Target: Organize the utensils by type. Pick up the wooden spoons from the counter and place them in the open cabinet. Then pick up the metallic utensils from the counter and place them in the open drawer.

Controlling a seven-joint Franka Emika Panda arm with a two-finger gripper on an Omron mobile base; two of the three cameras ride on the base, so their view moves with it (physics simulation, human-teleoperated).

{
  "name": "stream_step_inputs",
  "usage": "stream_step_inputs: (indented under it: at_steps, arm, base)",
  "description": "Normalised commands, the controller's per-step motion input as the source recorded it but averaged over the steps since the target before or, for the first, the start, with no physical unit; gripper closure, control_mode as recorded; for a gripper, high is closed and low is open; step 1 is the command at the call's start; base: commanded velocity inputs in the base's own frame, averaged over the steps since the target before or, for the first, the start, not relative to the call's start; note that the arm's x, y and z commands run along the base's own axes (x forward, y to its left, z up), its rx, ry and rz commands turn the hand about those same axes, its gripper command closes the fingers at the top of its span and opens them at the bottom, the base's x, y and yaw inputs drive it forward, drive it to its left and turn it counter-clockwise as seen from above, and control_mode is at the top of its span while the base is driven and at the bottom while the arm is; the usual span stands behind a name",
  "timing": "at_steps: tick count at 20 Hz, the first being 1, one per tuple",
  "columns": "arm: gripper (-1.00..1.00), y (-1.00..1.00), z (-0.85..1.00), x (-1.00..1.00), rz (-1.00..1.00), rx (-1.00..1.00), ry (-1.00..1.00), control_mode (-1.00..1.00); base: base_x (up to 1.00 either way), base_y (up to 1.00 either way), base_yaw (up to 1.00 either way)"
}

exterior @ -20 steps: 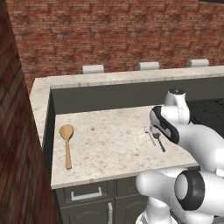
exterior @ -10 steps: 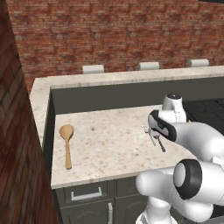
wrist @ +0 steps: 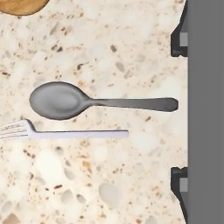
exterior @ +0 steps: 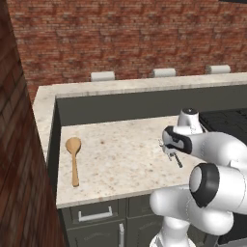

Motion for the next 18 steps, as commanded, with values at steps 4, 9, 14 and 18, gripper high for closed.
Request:
stream_step_inputs:
  at_steps: [4, 9, 14, 18]
  arm:
    - [-1.0, -0.09, -0.23, 0.06, 0.0, 0.02, 0.0, -1.0]
    - [-1.0, -0.1, -0.21, 0.01, 0.0, 0.03, 0.0, -1.0]
    - [-1.0, -0.03, -0.28, 0.0, 0.0, 0.01, 0.0, -1.0]
    - [-1.0, 0.0, -0.37, 0.02, 0.0, 0.0, 0.0, -1.0]
  base:
    - [0.0, 0.0, 0.0]
    - [0.0, 0.0, 0.0]
    - [0.0, 0.0, 0.0]
    - [0.0, 0.0, 0.0]
